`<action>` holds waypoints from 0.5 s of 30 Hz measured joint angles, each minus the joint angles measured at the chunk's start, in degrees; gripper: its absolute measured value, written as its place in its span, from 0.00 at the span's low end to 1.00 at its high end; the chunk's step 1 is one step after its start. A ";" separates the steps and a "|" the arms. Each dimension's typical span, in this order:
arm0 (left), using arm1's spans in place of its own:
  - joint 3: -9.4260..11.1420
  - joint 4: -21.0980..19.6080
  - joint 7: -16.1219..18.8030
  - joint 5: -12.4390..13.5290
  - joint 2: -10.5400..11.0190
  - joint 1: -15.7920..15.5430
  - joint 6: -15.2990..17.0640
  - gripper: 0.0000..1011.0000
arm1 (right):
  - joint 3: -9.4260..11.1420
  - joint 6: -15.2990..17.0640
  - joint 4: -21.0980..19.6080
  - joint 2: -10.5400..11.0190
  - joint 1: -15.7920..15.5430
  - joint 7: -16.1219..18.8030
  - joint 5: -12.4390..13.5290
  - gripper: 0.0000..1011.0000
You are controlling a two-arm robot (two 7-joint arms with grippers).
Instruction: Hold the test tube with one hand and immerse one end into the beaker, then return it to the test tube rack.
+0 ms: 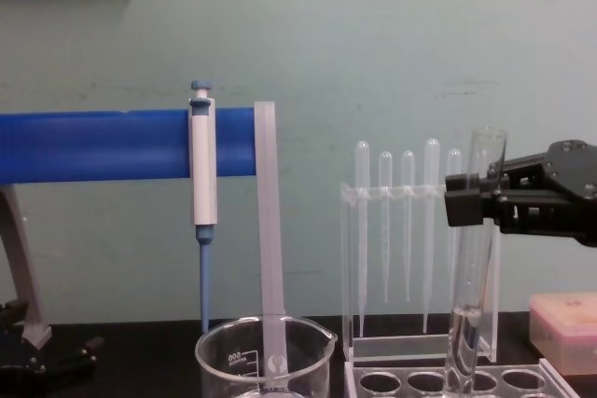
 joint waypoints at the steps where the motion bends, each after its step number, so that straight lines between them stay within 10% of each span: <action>1: 0.00 0.00 0.00 0.00 0.00 0.00 0.00 0.99 | 0.05 -0.05 0.04 -0.04 -0.09 0.00 -0.12 0.22; 15: 0.00 0.00 0.00 0.00 0.00 0.00 0.00 0.99 | 0.51 -0.96 1.48 -1.64 -0.83 0.21 -1.96 0.22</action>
